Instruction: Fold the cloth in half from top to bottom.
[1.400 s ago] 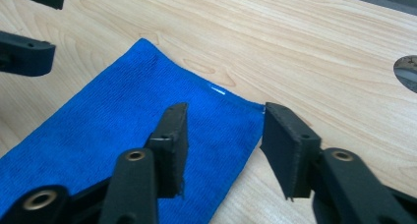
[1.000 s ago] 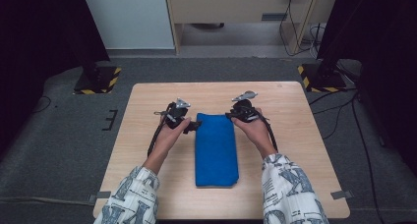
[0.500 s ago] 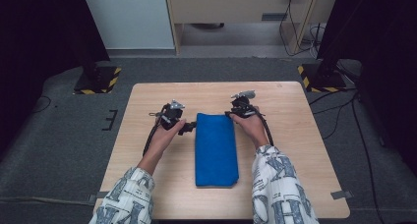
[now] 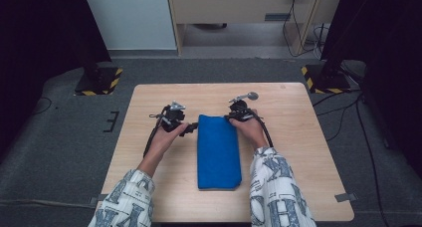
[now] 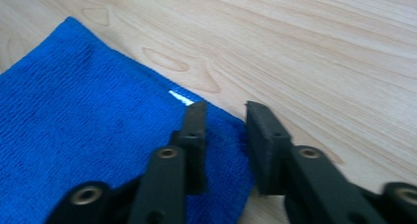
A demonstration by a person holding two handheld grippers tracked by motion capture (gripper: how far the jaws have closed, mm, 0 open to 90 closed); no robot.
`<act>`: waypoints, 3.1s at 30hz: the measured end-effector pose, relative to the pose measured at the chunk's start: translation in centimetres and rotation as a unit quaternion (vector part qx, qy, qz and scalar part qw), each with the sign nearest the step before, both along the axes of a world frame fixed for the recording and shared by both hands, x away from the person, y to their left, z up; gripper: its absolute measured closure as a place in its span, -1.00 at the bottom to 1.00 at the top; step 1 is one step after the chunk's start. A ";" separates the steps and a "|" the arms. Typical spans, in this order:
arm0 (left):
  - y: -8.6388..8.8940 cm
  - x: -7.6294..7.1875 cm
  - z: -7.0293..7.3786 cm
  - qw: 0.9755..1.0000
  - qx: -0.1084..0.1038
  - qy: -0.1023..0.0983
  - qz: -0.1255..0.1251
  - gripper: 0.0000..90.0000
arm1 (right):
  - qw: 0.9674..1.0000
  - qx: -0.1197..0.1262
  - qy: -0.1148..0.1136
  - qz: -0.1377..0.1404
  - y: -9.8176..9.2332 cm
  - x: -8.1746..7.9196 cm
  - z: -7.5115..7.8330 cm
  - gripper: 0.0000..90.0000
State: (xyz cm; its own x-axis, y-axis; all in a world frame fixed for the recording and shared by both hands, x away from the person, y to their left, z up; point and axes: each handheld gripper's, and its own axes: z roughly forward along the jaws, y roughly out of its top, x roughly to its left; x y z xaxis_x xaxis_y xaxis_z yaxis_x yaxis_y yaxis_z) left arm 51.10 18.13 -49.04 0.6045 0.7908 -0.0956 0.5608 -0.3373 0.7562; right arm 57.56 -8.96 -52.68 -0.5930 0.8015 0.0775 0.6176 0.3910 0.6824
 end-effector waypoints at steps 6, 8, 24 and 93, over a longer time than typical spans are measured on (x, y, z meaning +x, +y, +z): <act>-1.5 1.2 -0.5 1.000 0.016 0.007 -0.002 -0.46 | 1.000 0.005 -0.006 0.013 -0.1 -0.4 -0.1 0.85; -2.0 1.3 -0.3 1.000 0.026 -0.001 -0.005 -0.46 | 1.000 0.005 -0.009 0.015 -0.2 -0.5 -0.2 0.88; -3.9 4.0 -2.2 0.999 0.037 0.018 0.032 -0.35 | 1.000 0.001 -0.021 0.014 -0.1 -0.8 -0.3 0.93; -4.6 1.3 4.3 0.997 -0.038 -0.059 0.023 0.93 | 0.991 0.077 -0.109 0.005 -2.1 -4.7 7.4 0.95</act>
State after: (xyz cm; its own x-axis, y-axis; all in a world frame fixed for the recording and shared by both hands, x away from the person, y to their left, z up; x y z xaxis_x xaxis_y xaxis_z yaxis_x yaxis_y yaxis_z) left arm 52.37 13.53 -44.71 0.5777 0.8117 -0.0868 0.4796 -0.2514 0.8407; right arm 52.88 -11.07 -45.25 -0.6175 0.7836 0.0686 0.4458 0.2767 0.8513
